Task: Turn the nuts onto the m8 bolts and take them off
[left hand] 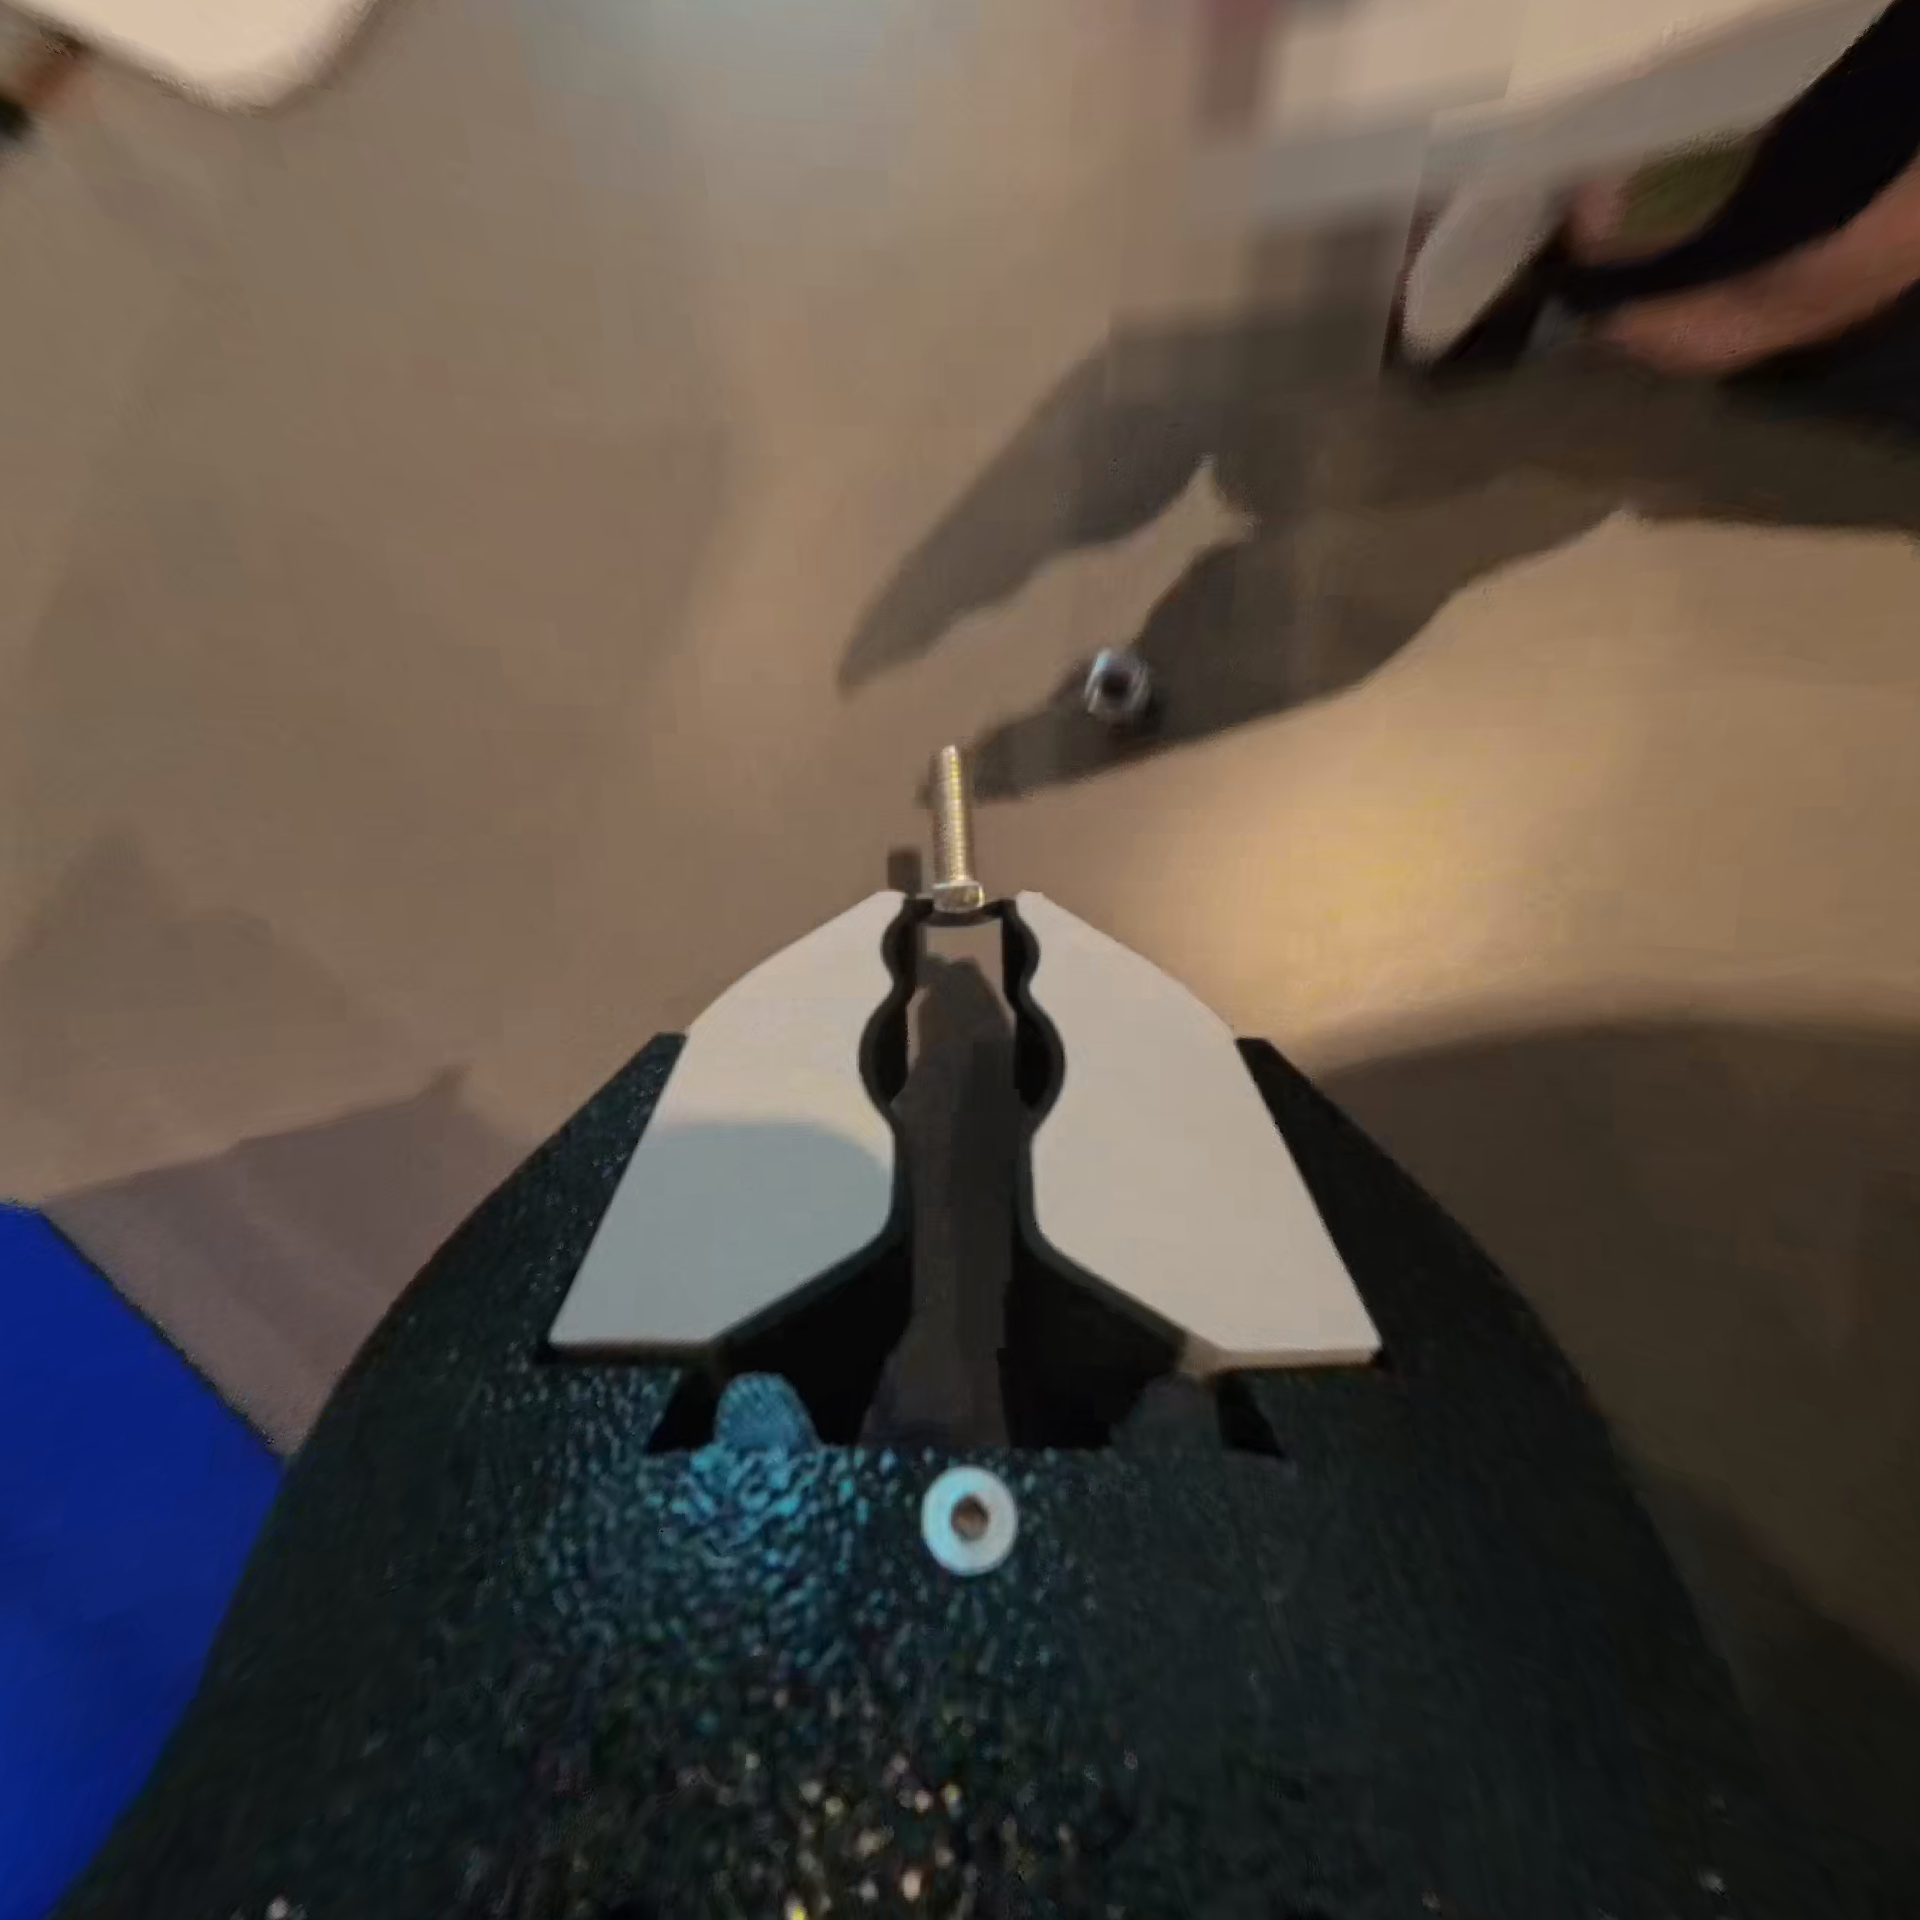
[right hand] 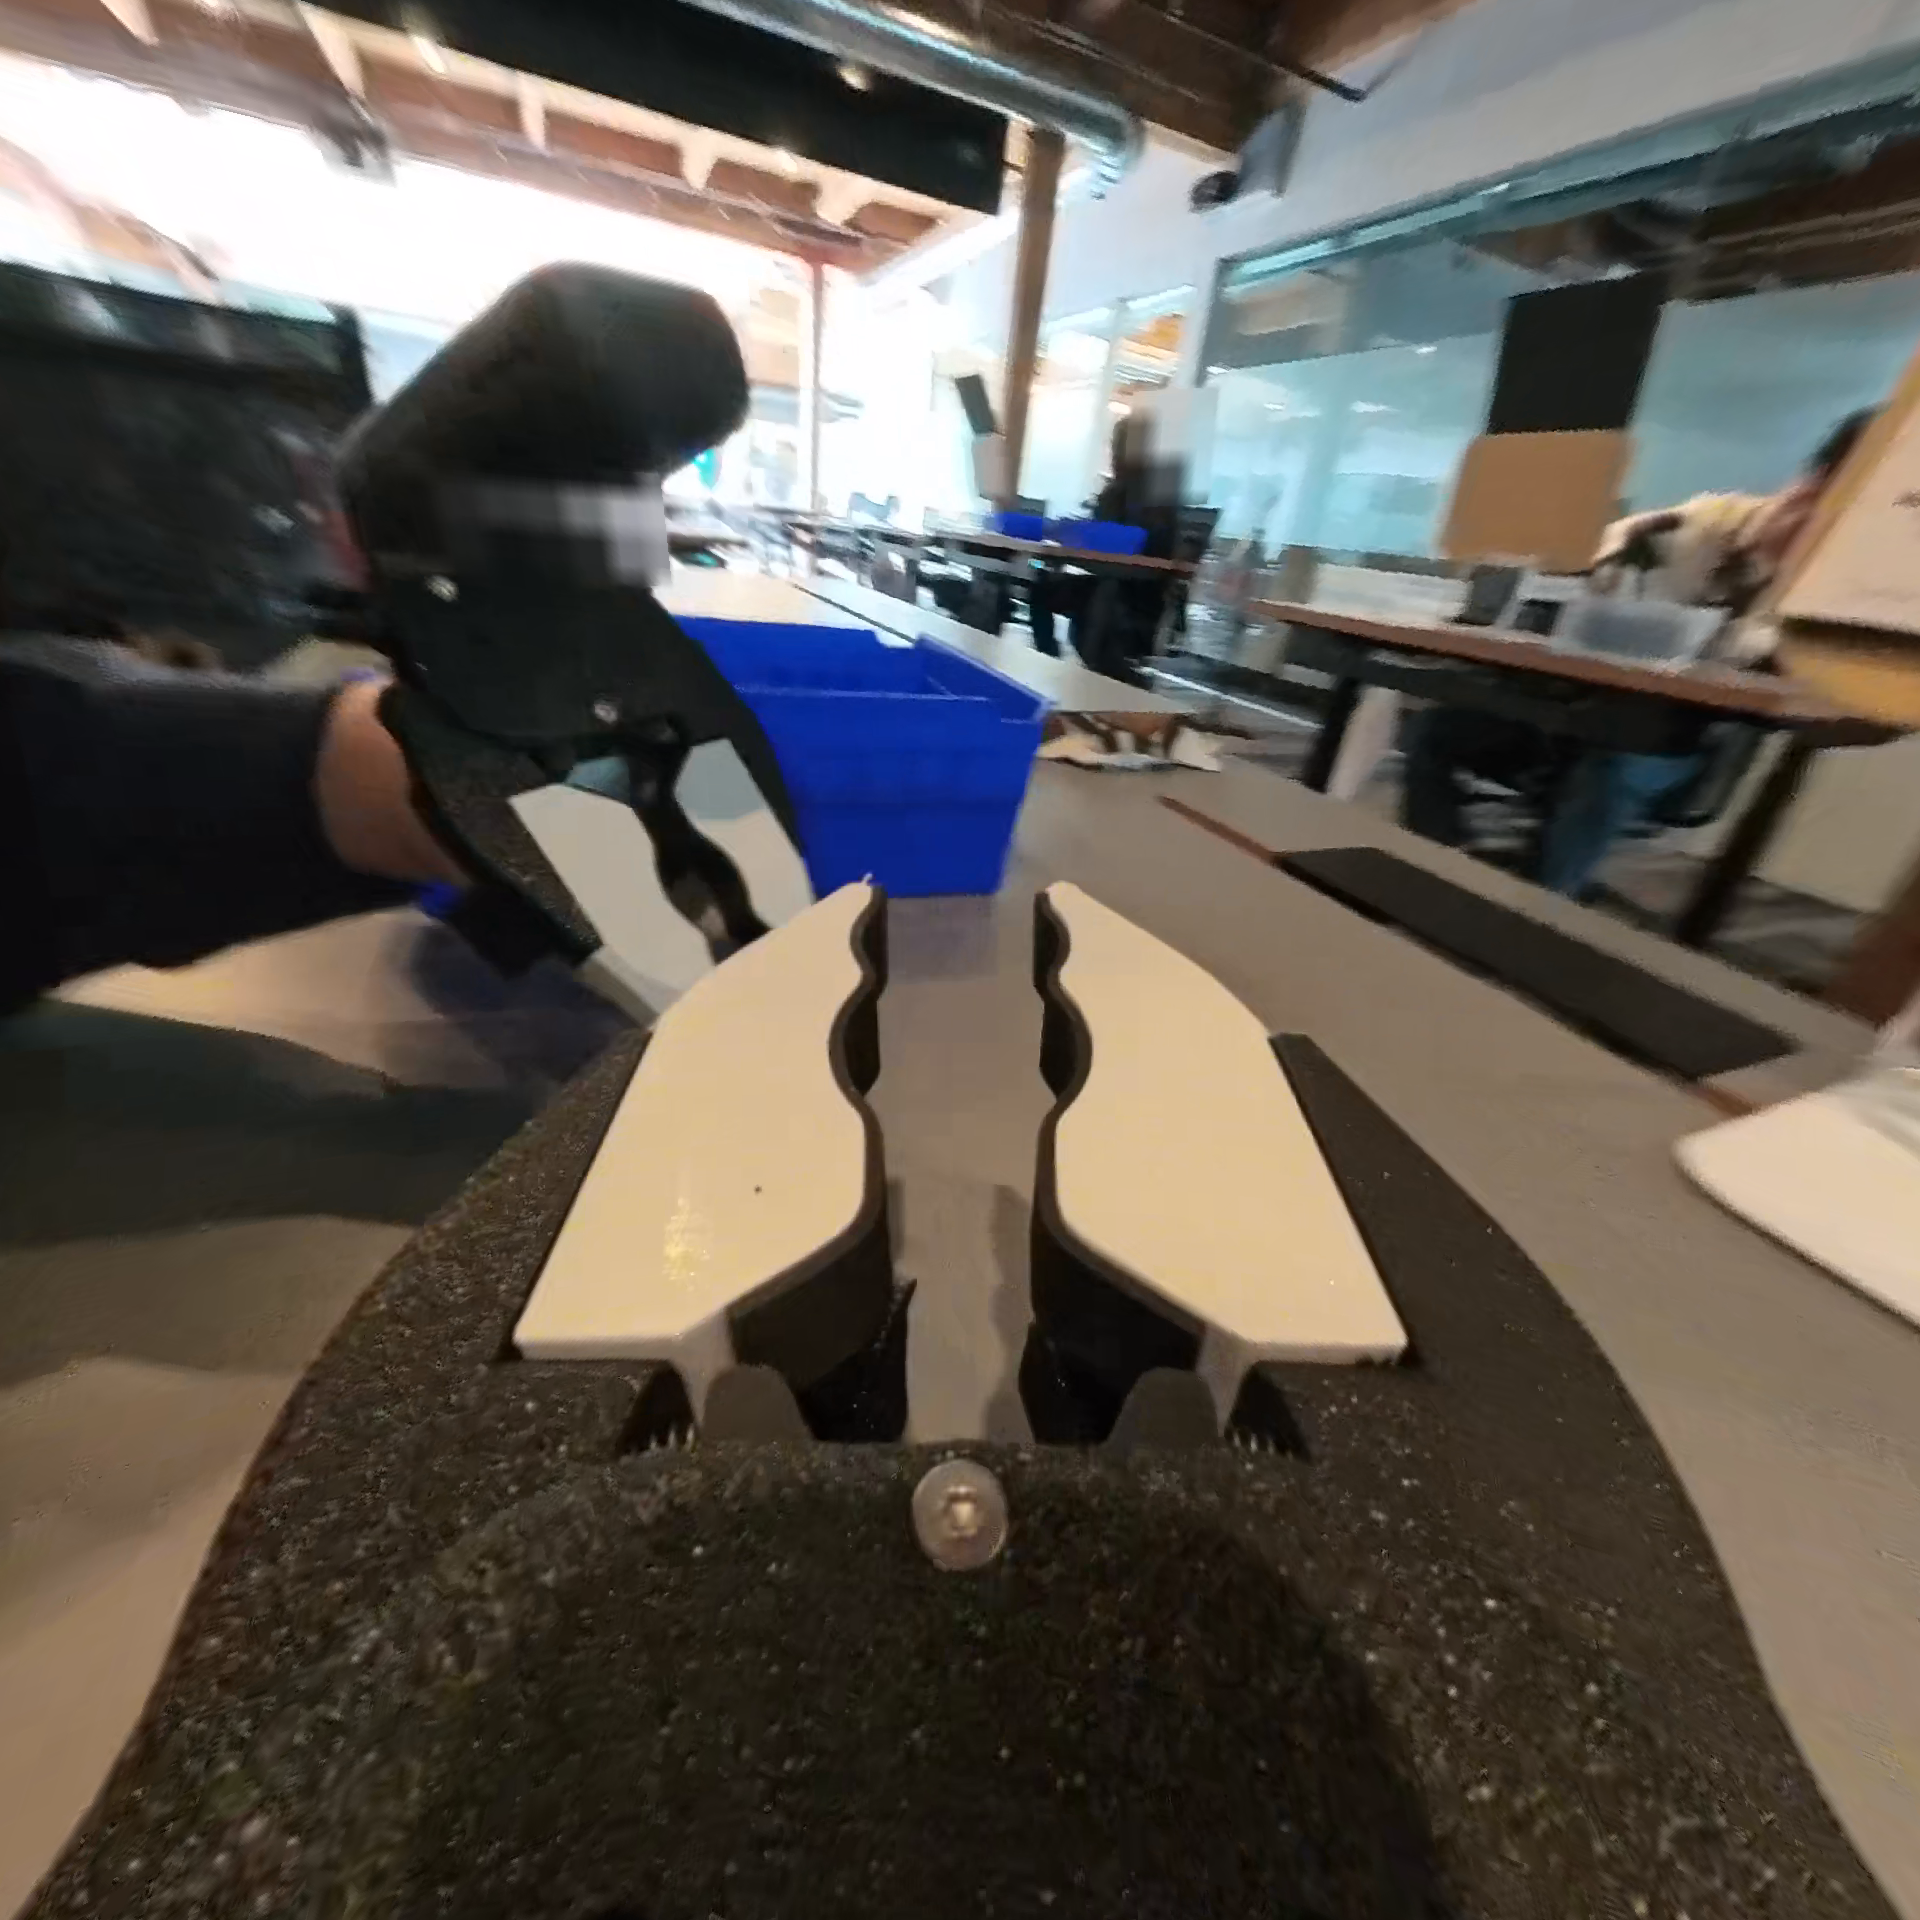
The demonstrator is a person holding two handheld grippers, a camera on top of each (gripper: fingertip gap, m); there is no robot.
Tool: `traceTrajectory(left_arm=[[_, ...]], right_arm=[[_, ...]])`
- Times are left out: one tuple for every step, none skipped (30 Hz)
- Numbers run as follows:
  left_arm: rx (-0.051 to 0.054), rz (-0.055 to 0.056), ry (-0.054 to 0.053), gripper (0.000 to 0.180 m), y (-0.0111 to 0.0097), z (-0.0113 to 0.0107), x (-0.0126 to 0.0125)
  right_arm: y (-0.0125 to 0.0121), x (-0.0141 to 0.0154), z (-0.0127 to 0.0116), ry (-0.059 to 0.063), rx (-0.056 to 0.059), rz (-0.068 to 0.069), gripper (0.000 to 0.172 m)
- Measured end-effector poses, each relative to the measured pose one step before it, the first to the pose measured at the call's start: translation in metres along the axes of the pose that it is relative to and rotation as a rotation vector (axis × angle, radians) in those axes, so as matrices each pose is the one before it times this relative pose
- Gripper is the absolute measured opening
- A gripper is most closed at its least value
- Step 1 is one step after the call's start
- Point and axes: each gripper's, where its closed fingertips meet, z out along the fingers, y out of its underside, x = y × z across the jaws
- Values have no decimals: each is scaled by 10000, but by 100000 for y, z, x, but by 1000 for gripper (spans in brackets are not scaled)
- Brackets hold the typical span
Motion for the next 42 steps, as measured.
traceTrajectory(left_arm=[[975, 32, 91, 15, -1269, -434, 311], [999, 27, 39, 15, -1319, -451, 259], [960, 15, 31, 15, -1238, -412, 221], [843, -1, 205, 15, -1099, -338, 410], [720, -34, 234, 15, -946, -257, 421], [633, -3, 188, 15, -818, -196, 351], [558, 56, 208, 15, -702, -130, 381], [438, 63, 214, 15, -577, -77, 398], [271, 21, 147, 15, -371, -15, 299], [142, 16, 216, 15, -207, 40, 367], [70, 14, 226, 15, -103, 90, 373], [34, 55, 95, 15, -45, 109, 212], [17, 106, 75, 15, -6, 104, 195], [11, 81, 95, 15, -12, 115, 224], [17, 40, 75, 15, -19, 120, 181], [-19, 3, 70, 15, 32, 142, 144], [-73, -5, 73, 15, 138, 135, 122], [-74, 3, 74, 15, 161, 125, 100], [-45, -30, 32, 15, 109, 76, 41], [-60, -56, -88, 16, 65, 28, -120], [-150, 7, -130, 19, 116, 8, -155], [-215, 76, -213, 24, 150, 7, -222], [-227, 154, -281, 29, 141, 36, -276], [-216, 203, -221, 32, 98, 43, -139], [-230, 198, -55, 32, 115, 70, 90], [-230, 142, 115, 30, 110, 103, 301], [-204, 58, 194, 29, 92, 121, 358], [-148, -15, 280, 27, 49, 100, 422], [-80, -75, 344, 25, -12, 69, 454], [-33, -110, 421, 23, -28, 22, 522], [-5, -121, 437, 23, -50, 5, 527], [9, -105, 419, 21, -52, -33, 510], [-7, -88, 372, 20, -16, -34, 460], [-18, -71, 243, 20, 1, -43, 301], [-21, -30, 185, 20, 5, -44, 239], [-3, -3, 128, 19, -10, -46, 183], [33, 9, 65, 19, -74, -54, 120], [47, 11, 40, 19, -76, -56, 73], [35, 5, 22, 19, -66, -53, 46], [-2, 2, 23, 19, 2, -25, 36], [-53, -12, 35, 18, 70, 10, 30], [-79, -20, 46, 18, 127, 36, 44]], right_arm=[[-125, -244, -11, -335, 150, 496, 26], [-111, -418, 6, -484, 128, 464, 27], [-77, -522, 39, -566, 99, 557, 27], [-105, -528, 77, -585, 125, 620, 27], [-102, -516, 85, -563, 137, 603, 27], [-100, -338, 76, -403, 126, 525, 26], [-153, -245, 46, -284, 153, 347, 26], [-231, -180, -8, -156, 188, 152, 25], [-204, -93, -29, -32, 164, 8, 24], [-74, -36, -34, 12, 43, -46, 23], [71, -148, 14, -70, -82, -48, 22], [107, -260, 63, -162, -110, -15, 22], [64, -332, 73, -217, -82, 2, 22], [42, -389, 67, -259, -60, -2, 21], [75, -292, 45, -195, -74, -2, 19], [119, -156, 14, -102, -108, -34, 11], [112, -172, -11, -87, -120, -92, 8], [119, -65, -30, -22, -153, -101, 7], [110, 51, -55, 78, -169, -133, 7], [77, 203, -56, 209, -143, -193, 7], [32, 243, -65, 261, -73, -234, 7], [15, 111, -70, 142, -53, -177, 7], [-13, 46, -54, 59, -34, -66, 7], [-10, -106, -15, -68, -14, -21, 7], [4, -192, 3, -131, -14, -26, 7], [54, -274, 27, -179, -38, -64, 7], [90, -343, 34, -218, -82, -118, 7], [115, -392, 36, -231, -107, -153, 7], [82, -402, 37, -234, -100, -143, 7], [17, -392, 17, -230, -58, -101, 7], [-24, -405, 3, -259, -24, -57, 7], [-27, -323, -6, -208, -17, -26, 7], [-7, -329, -26, -211, -32, -25, 7], [21, -215, -6, -145, -52, -9, 7], [40, -211, -14, -137, -53, -18, 7], [58, -171, 6, -118, -57, 0, 7], [69, -122, 5, -77, -59, 6, 7], [53, -84, 0, -65, -40, 11, 7], [12, -63, 13, -46, -9, 14, 7], [4, -53, 4, -42, 12, 12, 7], [-18, -44, 2, -37, 21, 4, 7], [-40, -45, 2, -35, 30, -10, 7]])
